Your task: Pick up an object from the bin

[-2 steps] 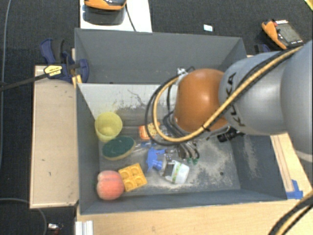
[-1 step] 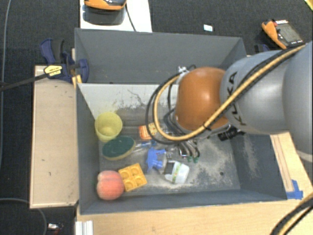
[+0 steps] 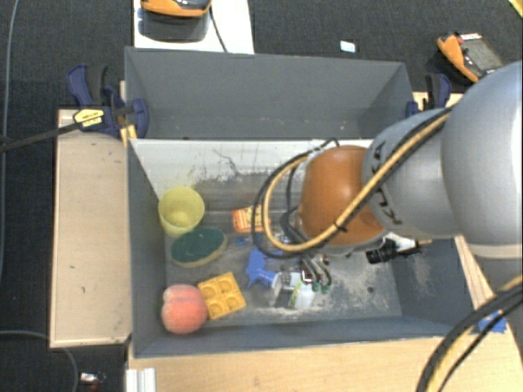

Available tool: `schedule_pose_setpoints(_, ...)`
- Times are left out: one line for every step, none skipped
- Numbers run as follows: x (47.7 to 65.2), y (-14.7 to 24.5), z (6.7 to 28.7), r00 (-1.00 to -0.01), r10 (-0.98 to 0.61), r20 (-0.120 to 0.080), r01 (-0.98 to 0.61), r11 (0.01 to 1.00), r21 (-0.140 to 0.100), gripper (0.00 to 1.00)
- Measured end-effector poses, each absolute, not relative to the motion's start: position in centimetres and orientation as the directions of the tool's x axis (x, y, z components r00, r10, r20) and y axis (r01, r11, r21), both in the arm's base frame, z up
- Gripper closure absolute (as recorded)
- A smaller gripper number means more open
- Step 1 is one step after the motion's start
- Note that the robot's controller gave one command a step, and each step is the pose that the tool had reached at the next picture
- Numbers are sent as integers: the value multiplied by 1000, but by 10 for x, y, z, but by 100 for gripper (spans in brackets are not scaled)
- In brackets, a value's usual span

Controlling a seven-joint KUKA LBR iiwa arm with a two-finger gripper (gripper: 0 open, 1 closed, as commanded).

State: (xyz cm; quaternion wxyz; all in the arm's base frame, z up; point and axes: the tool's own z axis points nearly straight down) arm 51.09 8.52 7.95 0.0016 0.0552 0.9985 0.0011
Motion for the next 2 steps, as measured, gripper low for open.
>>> schedule_pose_setpoints(531,80,71,-1000,28,-12,28,1000,4,0)
schedule_pose_setpoints(513,81,65,-992,125,-2,125,992,2,0)
